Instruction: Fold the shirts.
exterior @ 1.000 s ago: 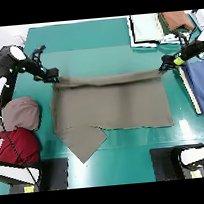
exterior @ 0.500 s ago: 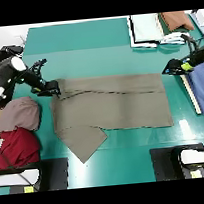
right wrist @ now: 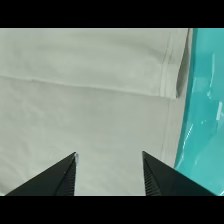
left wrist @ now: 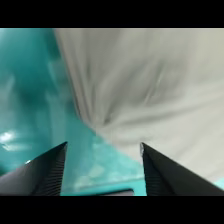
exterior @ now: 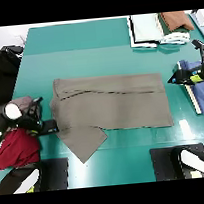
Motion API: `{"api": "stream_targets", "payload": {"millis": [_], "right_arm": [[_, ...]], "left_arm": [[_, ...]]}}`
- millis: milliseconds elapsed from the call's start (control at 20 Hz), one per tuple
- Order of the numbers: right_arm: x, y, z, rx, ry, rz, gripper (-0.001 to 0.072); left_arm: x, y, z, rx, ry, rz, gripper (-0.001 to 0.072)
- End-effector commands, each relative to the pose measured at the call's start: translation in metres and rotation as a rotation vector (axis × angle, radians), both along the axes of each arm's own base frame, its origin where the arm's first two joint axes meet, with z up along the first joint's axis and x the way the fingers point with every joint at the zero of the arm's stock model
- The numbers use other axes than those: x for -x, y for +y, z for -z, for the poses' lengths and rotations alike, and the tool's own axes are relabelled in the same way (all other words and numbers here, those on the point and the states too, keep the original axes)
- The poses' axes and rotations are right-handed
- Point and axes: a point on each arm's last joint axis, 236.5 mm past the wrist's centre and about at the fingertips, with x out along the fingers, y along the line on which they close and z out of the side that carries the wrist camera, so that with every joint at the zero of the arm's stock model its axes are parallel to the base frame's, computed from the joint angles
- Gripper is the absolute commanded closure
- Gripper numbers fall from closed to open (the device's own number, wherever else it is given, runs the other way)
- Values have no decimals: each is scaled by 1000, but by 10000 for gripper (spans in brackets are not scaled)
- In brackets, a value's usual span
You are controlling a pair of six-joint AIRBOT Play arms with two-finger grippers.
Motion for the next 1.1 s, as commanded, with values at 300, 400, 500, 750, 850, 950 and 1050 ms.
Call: {"api": "stream_targets", "payload": {"millis": [300, 400, 500, 750, 850, 950, 1050], "right_arm": [[14, 3, -26, 32, -97, 10, 266], [17, 1, -30, 40, -104, 13, 266], [25, -8, -25, 35, -64, 34, 266], [92, -51, 49, 20, 228, 175, 258], [133, -54, 90, -5, 374, 222, 126], [161, -40, 121, -81, 497, 240, 131], [180, -24, 142, -130, 592, 218, 194]], "left_arm": [[18, -76, 17, 236, -55, -40, 172], [17, -79, 10, 242, -56, -21, 412], [10, -80, -1, 244, -87, 24, 683], [-14, -76, -31, 206, -174, 94, 684], [-17, -77, -34, 208, -192, 104, 684], [-19, -77, -35, 207, -201, 102, 683], [-22, -76, -35, 206, -217, 108, 684]]}}
